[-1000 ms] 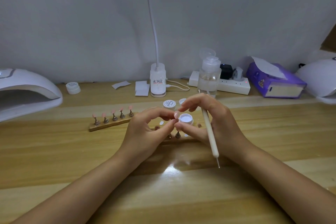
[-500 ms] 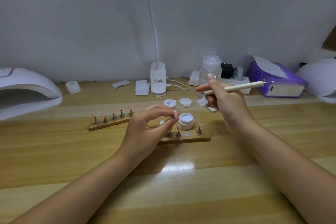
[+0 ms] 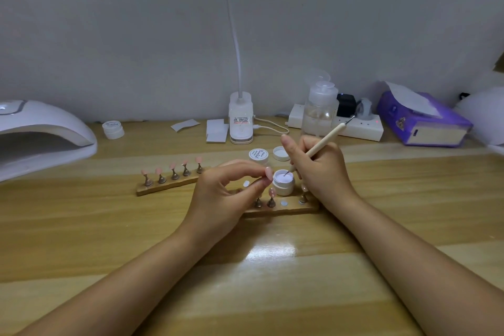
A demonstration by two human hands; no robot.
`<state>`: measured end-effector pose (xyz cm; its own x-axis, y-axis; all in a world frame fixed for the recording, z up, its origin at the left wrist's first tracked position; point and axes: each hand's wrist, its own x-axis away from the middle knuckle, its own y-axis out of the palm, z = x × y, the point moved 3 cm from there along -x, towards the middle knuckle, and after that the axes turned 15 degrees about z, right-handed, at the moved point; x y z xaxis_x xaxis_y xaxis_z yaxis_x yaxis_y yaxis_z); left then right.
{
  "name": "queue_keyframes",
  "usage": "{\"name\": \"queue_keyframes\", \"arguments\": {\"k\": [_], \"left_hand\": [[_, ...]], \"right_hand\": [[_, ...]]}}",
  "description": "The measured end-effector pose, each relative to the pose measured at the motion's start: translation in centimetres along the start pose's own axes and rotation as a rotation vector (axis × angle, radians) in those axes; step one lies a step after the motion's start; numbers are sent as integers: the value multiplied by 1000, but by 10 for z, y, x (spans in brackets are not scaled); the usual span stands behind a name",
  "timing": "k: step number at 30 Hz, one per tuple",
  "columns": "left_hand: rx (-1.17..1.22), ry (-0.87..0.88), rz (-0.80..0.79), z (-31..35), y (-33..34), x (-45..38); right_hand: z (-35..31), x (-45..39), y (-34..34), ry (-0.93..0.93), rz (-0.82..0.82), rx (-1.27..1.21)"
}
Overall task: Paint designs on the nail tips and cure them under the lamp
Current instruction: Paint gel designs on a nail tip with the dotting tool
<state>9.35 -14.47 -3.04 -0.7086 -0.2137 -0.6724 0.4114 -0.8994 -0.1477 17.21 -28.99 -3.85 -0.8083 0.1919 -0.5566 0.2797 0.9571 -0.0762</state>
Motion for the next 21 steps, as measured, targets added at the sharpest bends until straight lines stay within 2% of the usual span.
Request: {"name": "queue_keyframes", "arguments": {"k": [21], "left_hand": [[-20, 25, -2, -2, 0, 0]], "right_hand": [[5, -2, 3, -1, -56, 65]]}}
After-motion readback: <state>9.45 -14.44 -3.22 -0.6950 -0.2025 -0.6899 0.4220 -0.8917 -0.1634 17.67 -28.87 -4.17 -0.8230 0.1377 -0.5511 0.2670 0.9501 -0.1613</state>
